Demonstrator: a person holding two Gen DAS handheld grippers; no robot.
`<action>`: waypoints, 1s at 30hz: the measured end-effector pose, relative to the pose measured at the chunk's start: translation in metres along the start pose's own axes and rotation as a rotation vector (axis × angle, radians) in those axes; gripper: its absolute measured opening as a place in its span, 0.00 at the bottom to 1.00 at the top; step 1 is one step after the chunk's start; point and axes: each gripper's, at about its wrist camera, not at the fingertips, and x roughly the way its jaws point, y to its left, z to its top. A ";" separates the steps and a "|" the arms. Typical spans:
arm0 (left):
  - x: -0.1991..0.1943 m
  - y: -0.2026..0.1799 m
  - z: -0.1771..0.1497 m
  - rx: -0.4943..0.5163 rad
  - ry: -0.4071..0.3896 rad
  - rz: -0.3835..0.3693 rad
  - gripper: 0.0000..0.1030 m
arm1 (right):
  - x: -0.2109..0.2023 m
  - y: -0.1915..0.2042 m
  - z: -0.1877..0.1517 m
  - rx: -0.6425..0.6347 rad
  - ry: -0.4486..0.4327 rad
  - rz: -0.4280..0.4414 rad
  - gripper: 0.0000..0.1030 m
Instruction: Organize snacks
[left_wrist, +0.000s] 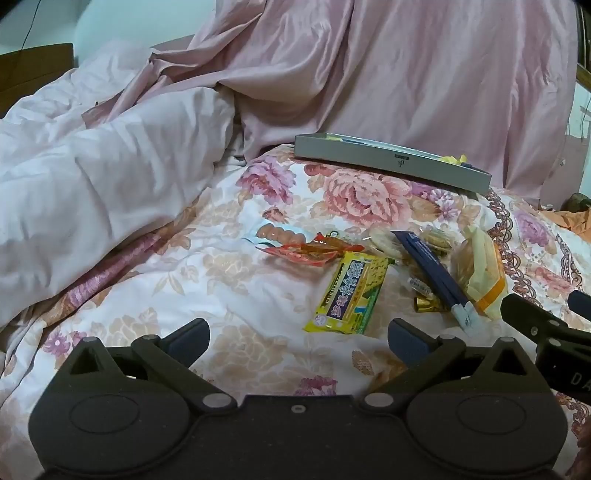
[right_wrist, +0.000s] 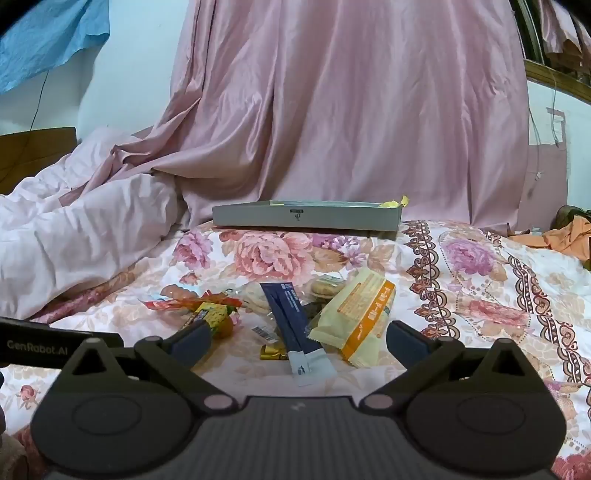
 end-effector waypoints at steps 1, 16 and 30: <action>0.000 0.000 0.000 0.000 0.000 0.000 0.99 | 0.000 0.000 0.000 0.000 -0.002 0.001 1.00; -0.001 0.000 0.000 -0.004 0.000 -0.001 0.99 | 0.002 -0.002 0.004 -0.002 0.012 -0.003 1.00; 0.000 0.000 0.000 -0.005 0.002 -0.003 0.99 | 0.001 -0.001 0.000 -0.005 0.020 -0.005 1.00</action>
